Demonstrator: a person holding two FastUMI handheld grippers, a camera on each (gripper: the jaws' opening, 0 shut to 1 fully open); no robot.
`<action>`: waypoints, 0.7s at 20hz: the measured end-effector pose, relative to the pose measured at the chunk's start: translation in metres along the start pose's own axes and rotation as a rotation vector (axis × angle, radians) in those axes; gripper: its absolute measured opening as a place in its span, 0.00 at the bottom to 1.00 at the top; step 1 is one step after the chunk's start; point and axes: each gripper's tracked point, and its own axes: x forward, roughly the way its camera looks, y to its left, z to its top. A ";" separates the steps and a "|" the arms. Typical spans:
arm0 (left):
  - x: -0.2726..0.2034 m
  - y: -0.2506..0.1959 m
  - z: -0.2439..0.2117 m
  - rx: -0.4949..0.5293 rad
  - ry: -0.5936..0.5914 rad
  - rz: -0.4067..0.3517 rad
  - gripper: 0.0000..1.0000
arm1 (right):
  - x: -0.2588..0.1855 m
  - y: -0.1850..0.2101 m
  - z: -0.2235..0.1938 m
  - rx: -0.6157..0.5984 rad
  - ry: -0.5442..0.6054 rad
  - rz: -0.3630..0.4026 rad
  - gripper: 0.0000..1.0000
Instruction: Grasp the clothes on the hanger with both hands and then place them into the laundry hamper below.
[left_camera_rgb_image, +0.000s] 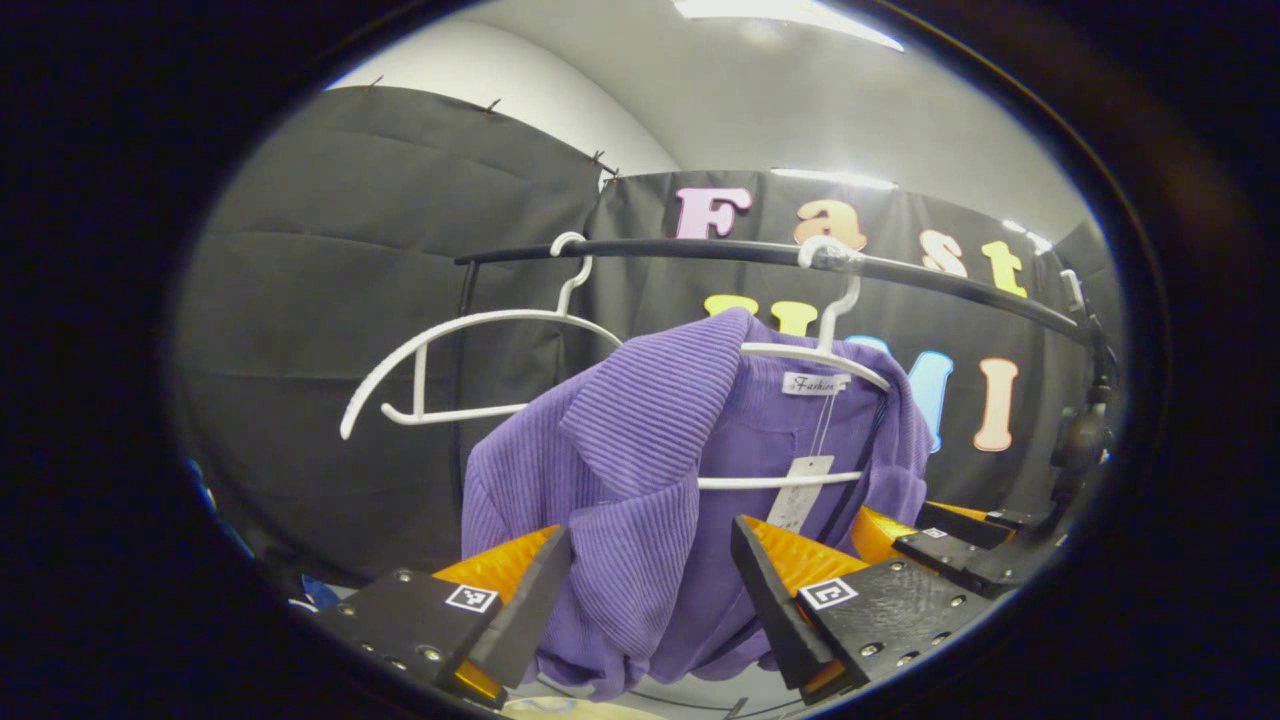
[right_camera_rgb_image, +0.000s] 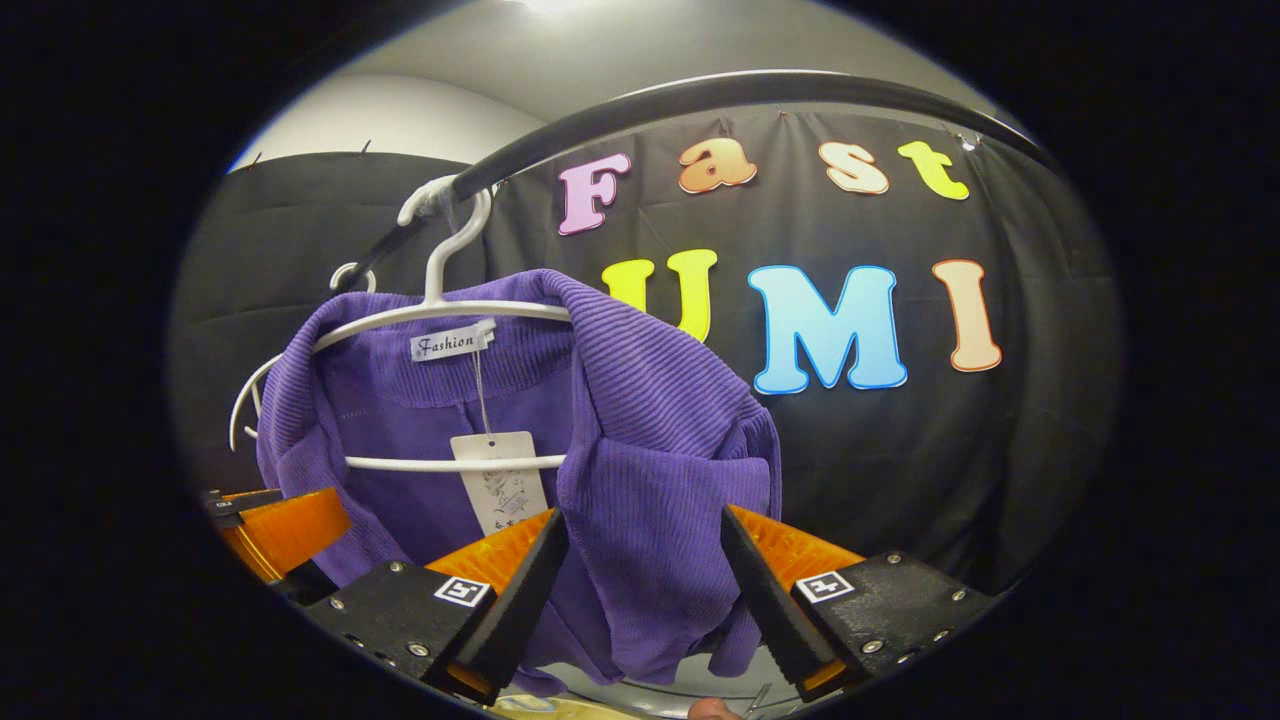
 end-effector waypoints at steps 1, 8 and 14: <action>0.001 -0.002 -0.002 -0.007 0.008 -0.004 0.99 | 0.006 0.004 -0.006 0.014 0.015 0.016 0.93; 0.026 0.009 0.000 -0.001 0.013 0.026 0.99 | 0.023 0.000 -0.013 0.017 0.014 -0.053 0.95; 0.035 0.015 0.002 0.005 0.019 -0.010 0.99 | 0.025 -0.026 -0.012 0.016 -0.014 -0.174 0.95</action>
